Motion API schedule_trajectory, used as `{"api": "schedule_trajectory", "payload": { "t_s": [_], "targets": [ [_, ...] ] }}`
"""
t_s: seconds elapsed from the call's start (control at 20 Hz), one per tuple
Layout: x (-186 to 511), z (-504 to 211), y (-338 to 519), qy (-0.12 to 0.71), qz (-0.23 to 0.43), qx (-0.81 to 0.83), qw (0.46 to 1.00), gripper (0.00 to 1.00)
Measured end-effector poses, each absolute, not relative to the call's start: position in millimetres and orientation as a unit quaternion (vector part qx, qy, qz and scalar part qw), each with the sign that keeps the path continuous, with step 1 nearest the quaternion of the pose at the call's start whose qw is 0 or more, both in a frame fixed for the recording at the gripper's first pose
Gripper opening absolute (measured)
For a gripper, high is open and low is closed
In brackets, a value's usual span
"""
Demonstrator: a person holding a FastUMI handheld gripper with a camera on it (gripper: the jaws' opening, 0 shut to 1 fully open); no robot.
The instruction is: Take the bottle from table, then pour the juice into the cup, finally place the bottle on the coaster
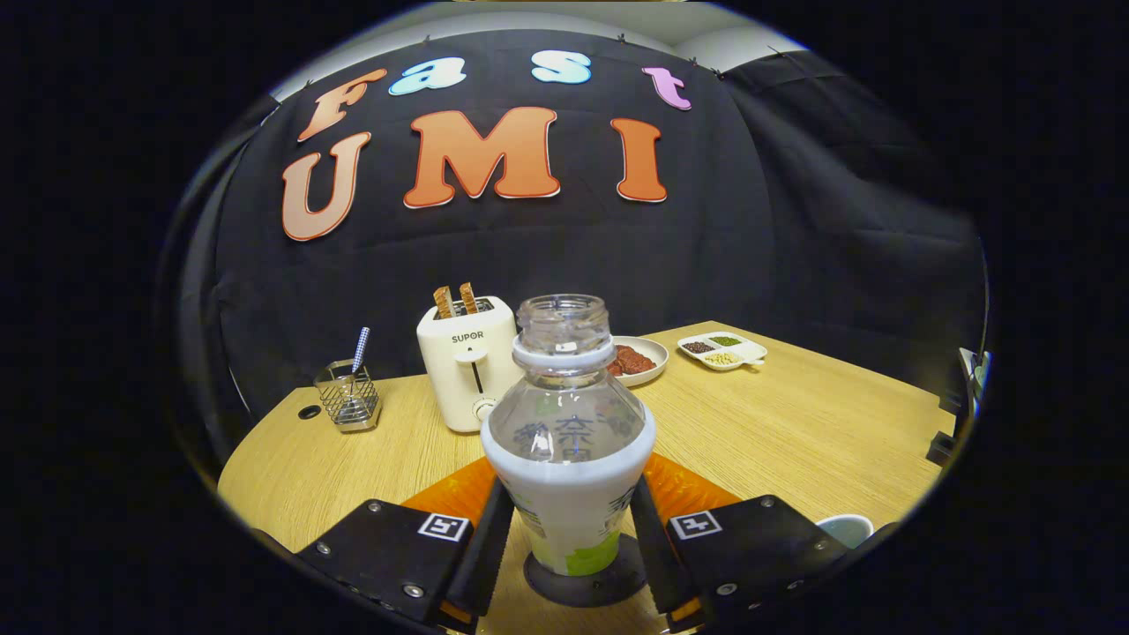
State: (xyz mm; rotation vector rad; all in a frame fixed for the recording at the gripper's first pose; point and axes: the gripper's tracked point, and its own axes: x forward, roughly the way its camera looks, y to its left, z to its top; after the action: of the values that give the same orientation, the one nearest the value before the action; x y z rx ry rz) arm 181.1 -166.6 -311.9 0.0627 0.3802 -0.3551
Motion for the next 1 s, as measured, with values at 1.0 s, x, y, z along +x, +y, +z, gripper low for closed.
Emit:
{"api": "schedule_trajectory", "payload": {
  "t_s": [1.0],
  "targets": [
    [35, -148, -85, 0.111, -0.119, -0.034, 0.986, 0.97]
  ]
}}
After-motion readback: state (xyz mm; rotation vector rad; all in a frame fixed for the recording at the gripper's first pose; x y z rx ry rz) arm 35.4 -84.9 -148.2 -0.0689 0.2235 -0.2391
